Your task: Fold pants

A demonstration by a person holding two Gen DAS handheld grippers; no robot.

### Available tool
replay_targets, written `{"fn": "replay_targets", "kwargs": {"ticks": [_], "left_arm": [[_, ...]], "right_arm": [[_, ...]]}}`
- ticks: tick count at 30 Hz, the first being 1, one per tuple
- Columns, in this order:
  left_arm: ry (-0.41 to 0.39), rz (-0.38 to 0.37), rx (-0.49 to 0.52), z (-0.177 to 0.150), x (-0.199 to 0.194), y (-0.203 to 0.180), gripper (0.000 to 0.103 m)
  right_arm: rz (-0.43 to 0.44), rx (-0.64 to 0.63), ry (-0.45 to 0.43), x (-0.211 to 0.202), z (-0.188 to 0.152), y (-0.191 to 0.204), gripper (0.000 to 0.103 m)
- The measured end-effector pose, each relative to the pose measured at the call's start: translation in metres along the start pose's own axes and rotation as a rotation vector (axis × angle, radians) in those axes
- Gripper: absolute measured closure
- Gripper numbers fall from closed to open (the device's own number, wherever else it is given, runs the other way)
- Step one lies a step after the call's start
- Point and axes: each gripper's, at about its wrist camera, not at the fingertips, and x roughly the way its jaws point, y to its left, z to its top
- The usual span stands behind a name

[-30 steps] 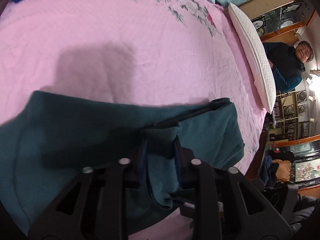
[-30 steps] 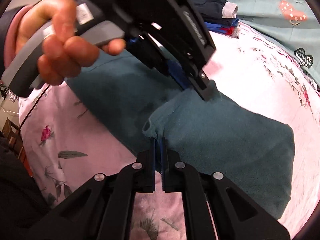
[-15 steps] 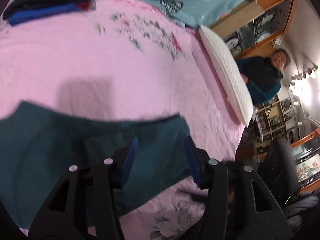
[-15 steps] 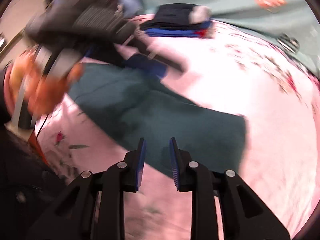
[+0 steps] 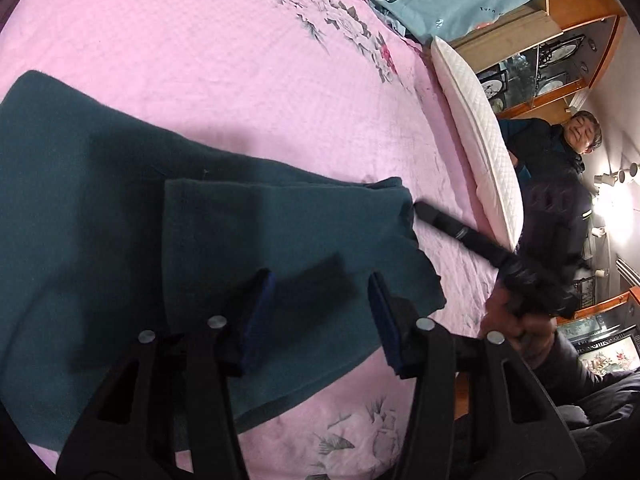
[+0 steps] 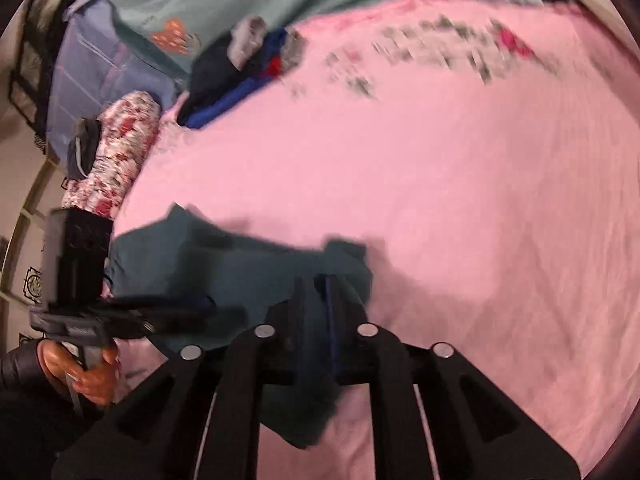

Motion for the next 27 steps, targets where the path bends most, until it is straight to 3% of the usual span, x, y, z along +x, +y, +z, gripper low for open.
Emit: {"fn": "replay_targets", "kwargs": {"ticks": [2,4,6,9,12,14,15,17,22,23,25,27], "left_arm": [[-0.003,0.002,-0.004,0.001,0.0,-0.003,0.053],[-0.001,-0.002,-0.013,0.001,0.0,-0.001,0.053],[0.001,0.011,-0.027,0.002,-0.003,0.001,0.054],[-0.036,0.064,-0.002,0.0,-0.019,-0.005,0.036],[-0.028,0.076,0.009,-0.001,-0.02,-0.001,0.035],[-0.035,0.052,0.005,-0.002,-0.019,0.005,0.034],[-0.028,0.051,0.001,-0.002,-0.017,0.007,0.035],[-0.031,0.045,0.018,-0.003,-0.017,0.008,0.035],[-0.027,0.037,0.024,0.0,-0.016,0.008,0.034],[-0.022,0.034,0.021,0.0,-0.017,0.008,0.034],[-0.016,0.027,0.017,0.0,-0.018,0.009,0.034],[-0.013,0.029,0.014,0.0,-0.021,0.008,0.034]], "right_arm": [[0.018,0.005,-0.014,0.007,0.01,0.0,0.09],[-0.05,-0.005,0.036,0.032,0.012,-0.014,0.091],[-0.025,0.017,0.051,0.04,0.013,-0.029,0.093],[-0.003,-0.006,-0.014,-0.001,0.015,-0.012,0.084],[0.107,-0.058,0.026,-0.018,-0.005,0.006,0.084],[0.014,-0.15,0.148,-0.002,-0.036,0.007,0.085],[-0.022,-0.196,0.174,0.002,-0.052,0.003,0.09],[-0.019,-0.183,0.153,-0.01,-0.061,-0.002,0.09],[-0.035,-0.209,0.131,-0.027,-0.059,0.019,0.069],[-0.076,-0.239,0.205,-0.013,-0.067,0.018,0.068],[-0.093,-0.28,0.201,-0.012,-0.067,0.02,0.069],[-0.056,-0.212,0.169,-0.021,-0.053,0.023,0.068]]}}
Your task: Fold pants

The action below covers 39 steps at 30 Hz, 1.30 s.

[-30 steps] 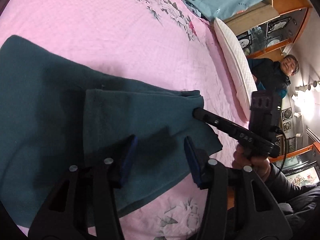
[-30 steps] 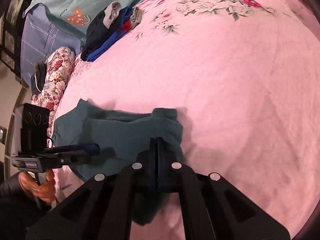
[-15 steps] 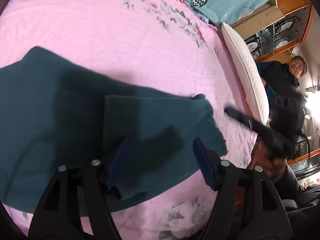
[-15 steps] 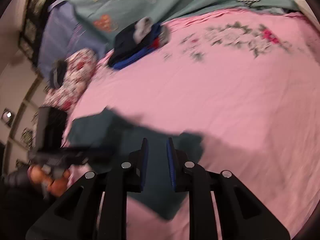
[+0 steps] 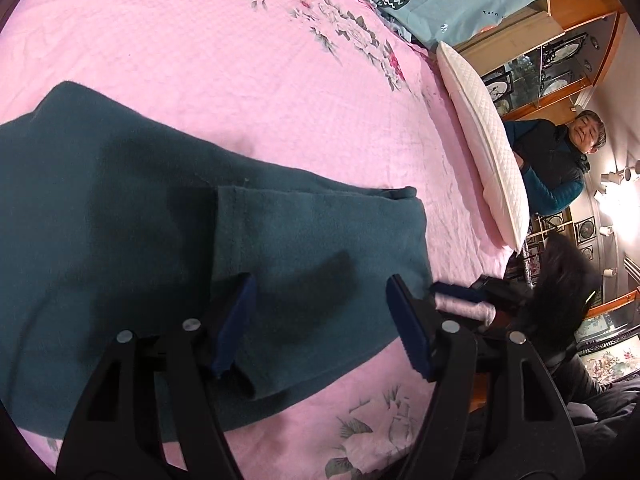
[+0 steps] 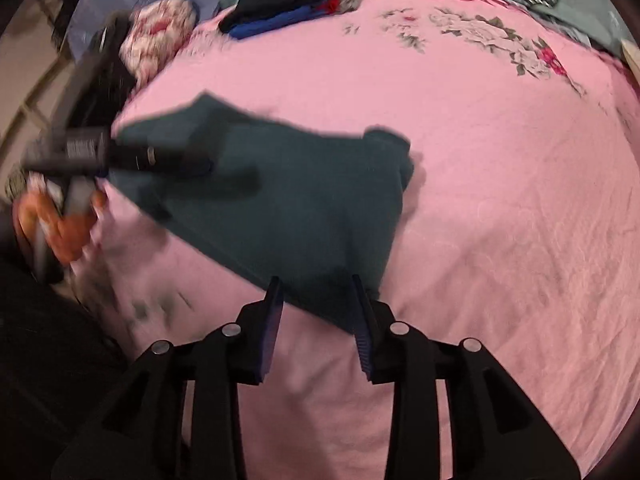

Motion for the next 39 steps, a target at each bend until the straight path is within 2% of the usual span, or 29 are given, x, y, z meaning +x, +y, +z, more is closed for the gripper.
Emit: {"fn": "replay_targets", "kwargs": {"ticks": [1,3,5,6,9,11,14,16,18,21,24,28,31,33,35,39], "left_arm": [[0.001,0.001,0.0,-0.001,-0.001,0.0,0.034],[0.0,-0.001,0.003,-0.004,-0.003,0.001,0.034],[-0.004,-0.002,0.001,-0.007,-0.008,0.002,0.034],[-0.006,0.0,-0.005,-0.008,-0.012,0.004,0.033],[-0.066,0.037,-0.007,-0.013,-0.045,0.012,0.03],[-0.144,0.063,-0.041,-0.019,-0.081,0.03,0.025],[-0.278,0.154,-0.153,-0.035,-0.147,0.079,0.022],[-0.346,0.221,-0.256,-0.049,-0.19,0.123,0.021],[-0.38,0.276,-0.341,-0.063,-0.223,0.162,0.021],[-0.421,0.321,-0.43,-0.078,-0.267,0.208,0.02],[-0.406,0.333,-0.446,-0.077,-0.294,0.237,0.019],[-0.336,0.263,-0.403,-0.05,-0.306,0.258,0.019],[-0.276,0.188,-0.35,-0.023,-0.296,0.265,0.019],[-0.243,0.134,-0.351,-0.009,-0.284,0.268,0.019],[-0.201,0.076,-0.363,-0.001,-0.27,0.273,0.019],[-0.12,0.025,-0.362,-0.001,-0.243,0.28,0.019]], "right_arm": [[0.024,0.03,-0.077,-0.011,0.01,-0.001,0.068],[0.027,0.084,-0.149,-0.011,0.025,-0.007,0.06],[-0.048,0.139,-0.128,0.013,0.036,-0.021,0.055],[-0.155,0.189,-0.036,0.037,0.038,-0.035,0.056],[-0.164,0.272,-0.016,0.045,0.047,-0.04,0.056],[-0.127,0.29,-0.102,0.029,0.054,-0.025,0.054],[-0.156,0.158,-0.179,0.025,0.066,0.023,0.053],[-0.13,0.049,-0.172,0.037,0.076,0.063,0.053],[-0.091,-0.094,-0.154,0.059,0.084,0.119,0.053],[-0.051,-0.323,-0.148,0.094,0.092,0.21,0.053],[-0.017,-0.558,-0.181,0.124,0.094,0.308,0.049],[-0.002,-0.677,-0.191,0.164,0.104,0.391,0.049],[-0.002,-0.66,-0.175,0.191,0.113,0.416,0.049],[-0.016,-0.637,-0.15,0.201,0.114,0.416,0.049],[-0.022,-0.608,-0.116,0.216,0.12,0.424,0.049],[-0.05,-0.556,-0.054,0.245,0.126,0.421,0.049]]}}
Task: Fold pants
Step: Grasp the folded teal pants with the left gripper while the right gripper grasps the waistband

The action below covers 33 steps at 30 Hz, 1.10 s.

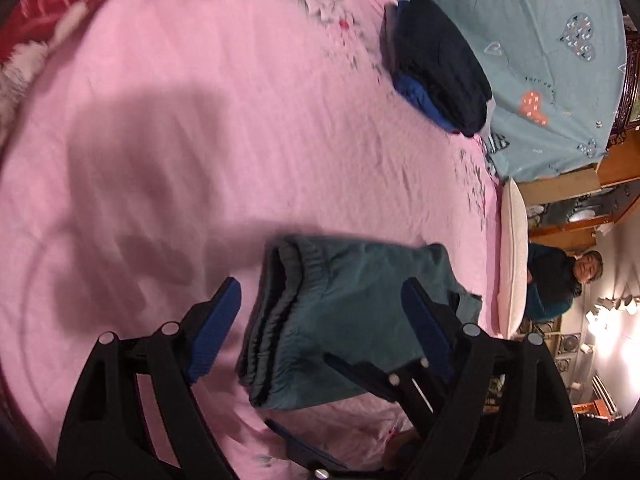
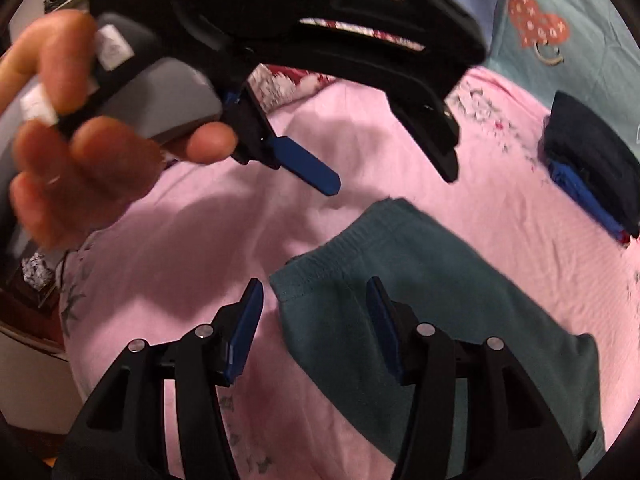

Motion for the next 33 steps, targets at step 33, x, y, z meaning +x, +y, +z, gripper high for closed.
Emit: {"fn": "replay_targets", "kwargs": {"ticks": [33], "left_arm": [[0.182,-0.058,0.013,0.002,0.031,-0.069,0.016]], "right_arm": [[-0.209,0.0,-0.105,-0.054,-0.028,-0.016,0.088]]}}
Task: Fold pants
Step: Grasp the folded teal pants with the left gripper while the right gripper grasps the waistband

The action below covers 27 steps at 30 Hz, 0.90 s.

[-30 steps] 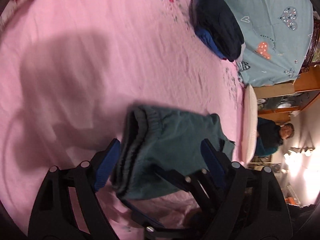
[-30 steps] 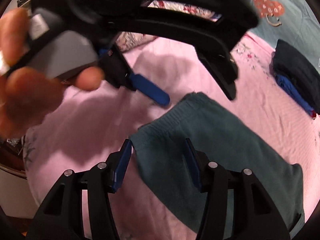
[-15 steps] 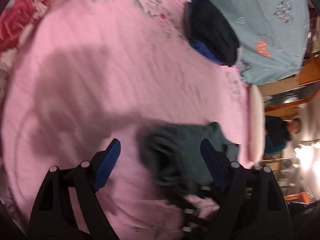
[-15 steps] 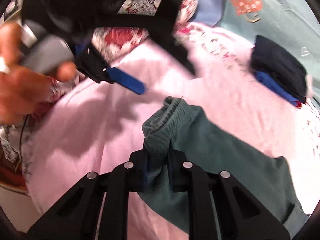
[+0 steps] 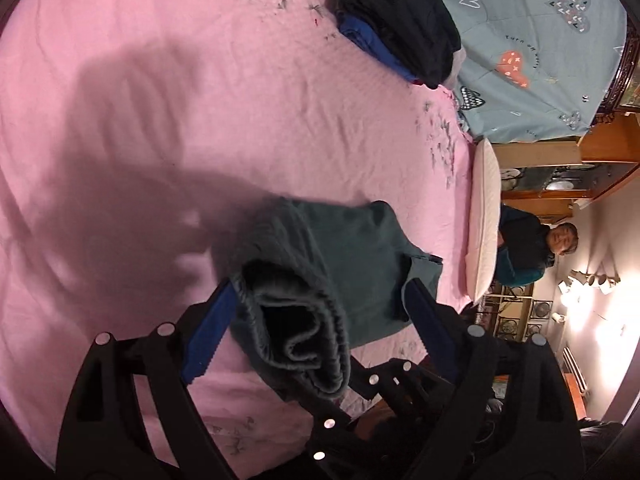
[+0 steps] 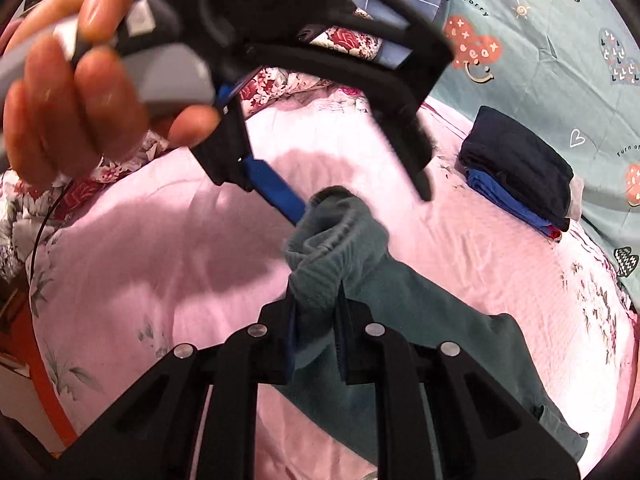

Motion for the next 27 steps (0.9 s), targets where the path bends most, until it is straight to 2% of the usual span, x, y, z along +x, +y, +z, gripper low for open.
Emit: {"fn": "replay_targets", "kwargs": {"ticks": [3,5,6,7,10,15,18,23,27], "left_arm": [[0.043,0.071,-0.003,-0.005,0.014,-0.001,0.016],[0.032,0.104,0.009,-0.007,0.019,-0.003,0.019],[0.016,0.108,0.015,-0.009,0.018,-0.003,0.028],[0.001,0.093,0.018,-0.01,0.016,-0.004,0.045],[-0.026,0.059,0.005,-0.014,0.009,-0.006,0.065],[-0.057,0.045,0.002,-0.021,0.004,-0.024,0.069],[-0.07,0.017,0.022,-0.026,0.011,-0.049,0.069],[-0.058,-0.059,0.104,-0.031,0.045,-0.117,0.069],[-0.004,-0.119,0.181,-0.039,0.095,-0.181,0.069]], "right_arm": [[-0.001,-0.011,-0.011,0.001,0.0,0.003,0.088],[0.0,-0.016,-0.017,0.002,0.001,0.004,0.088],[0.002,-0.016,-0.019,0.001,0.002,0.004,0.088],[0.002,-0.015,-0.02,0.001,0.001,0.004,0.088],[0.004,-0.009,-0.031,-0.006,-0.003,0.001,0.088],[0.009,-0.003,-0.073,-0.023,-0.01,-0.012,0.088],[-0.003,0.027,-0.096,-0.04,-0.021,-0.028,0.088],[-0.061,0.135,-0.114,-0.08,-0.049,-0.084,0.088],[-0.135,0.239,-0.088,-0.11,-0.088,-0.134,0.088]]}}
